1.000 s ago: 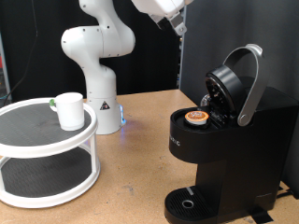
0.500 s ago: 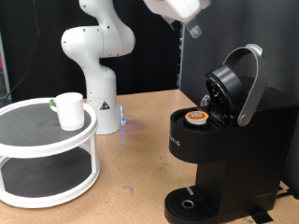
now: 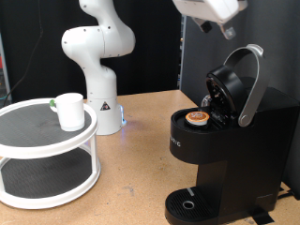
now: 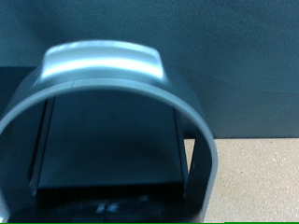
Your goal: Make a cup of coffee with the keurig machine
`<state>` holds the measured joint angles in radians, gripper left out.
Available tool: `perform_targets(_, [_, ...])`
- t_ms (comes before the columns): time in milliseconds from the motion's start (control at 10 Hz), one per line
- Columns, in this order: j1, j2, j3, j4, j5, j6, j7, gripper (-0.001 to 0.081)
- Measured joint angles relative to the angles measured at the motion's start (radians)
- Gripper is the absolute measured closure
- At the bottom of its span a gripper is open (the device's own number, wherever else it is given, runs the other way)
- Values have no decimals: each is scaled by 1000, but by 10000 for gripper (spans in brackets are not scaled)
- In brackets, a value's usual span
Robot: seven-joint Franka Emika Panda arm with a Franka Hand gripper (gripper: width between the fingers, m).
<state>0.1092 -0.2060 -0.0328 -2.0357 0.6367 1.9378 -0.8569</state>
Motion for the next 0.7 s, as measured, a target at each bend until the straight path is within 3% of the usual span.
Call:
perform_targets(500, [21, 27, 90, 11, -8, 59, 83, 15])
perform_targets(600, [23, 29, 106, 12, -14, 67, 98, 186])
perform_targets(700, [25, 31, 121, 13, -19, 75, 109, 186])
